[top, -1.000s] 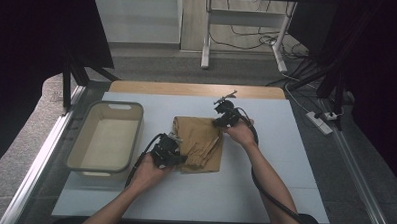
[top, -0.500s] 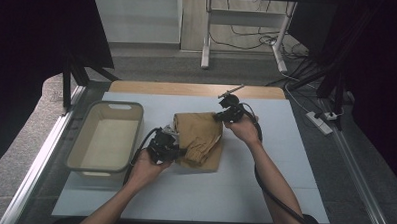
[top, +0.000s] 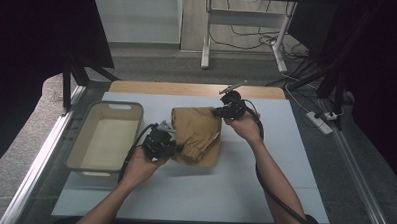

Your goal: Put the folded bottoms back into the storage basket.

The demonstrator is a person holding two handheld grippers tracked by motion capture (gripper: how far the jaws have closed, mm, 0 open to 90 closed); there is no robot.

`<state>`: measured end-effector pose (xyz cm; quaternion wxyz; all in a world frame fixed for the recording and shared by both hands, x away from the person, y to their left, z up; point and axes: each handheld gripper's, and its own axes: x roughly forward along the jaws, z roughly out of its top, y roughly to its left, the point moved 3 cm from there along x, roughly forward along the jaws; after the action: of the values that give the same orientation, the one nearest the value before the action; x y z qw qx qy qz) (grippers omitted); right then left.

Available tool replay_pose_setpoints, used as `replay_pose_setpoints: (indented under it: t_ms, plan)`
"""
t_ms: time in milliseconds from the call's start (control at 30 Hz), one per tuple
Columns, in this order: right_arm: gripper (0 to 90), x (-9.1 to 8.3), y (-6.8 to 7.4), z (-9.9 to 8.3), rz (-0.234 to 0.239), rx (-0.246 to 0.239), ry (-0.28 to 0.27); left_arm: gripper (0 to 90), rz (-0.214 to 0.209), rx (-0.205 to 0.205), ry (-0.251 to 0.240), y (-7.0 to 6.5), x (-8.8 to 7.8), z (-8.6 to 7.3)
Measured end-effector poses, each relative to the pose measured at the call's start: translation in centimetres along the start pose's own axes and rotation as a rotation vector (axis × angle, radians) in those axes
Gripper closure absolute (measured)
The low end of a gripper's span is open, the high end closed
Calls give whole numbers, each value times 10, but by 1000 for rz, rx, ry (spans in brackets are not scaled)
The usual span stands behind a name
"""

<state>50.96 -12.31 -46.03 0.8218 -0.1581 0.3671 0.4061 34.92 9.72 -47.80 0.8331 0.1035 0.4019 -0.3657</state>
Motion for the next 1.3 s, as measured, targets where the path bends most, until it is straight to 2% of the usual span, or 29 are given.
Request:
replay_pose_setpoints:
  t_ms: [333, 500, 667, 900, 1300]
  plan:
    - [830, -3, 14, 9, 3, -37, -21, 753, -10, -25, -6, 8, -18, 0]
    - [830, -6, 22, 14, -4, -69, -26, 753, -13, -17, 6, 10, -25, 0]
    - [830, -10, 29, 22, 3, -69, -47, 753, -14, -22, -1, 12, -33, 0]
    - [830, -7, 38, 30, 18, -92, -59, 753, 3, -25, 8, 16, -43, -7]
    - [831, 2, 64, 49, 32, -126, -66, 753, 34, -40, 6, 32, -70, -22]
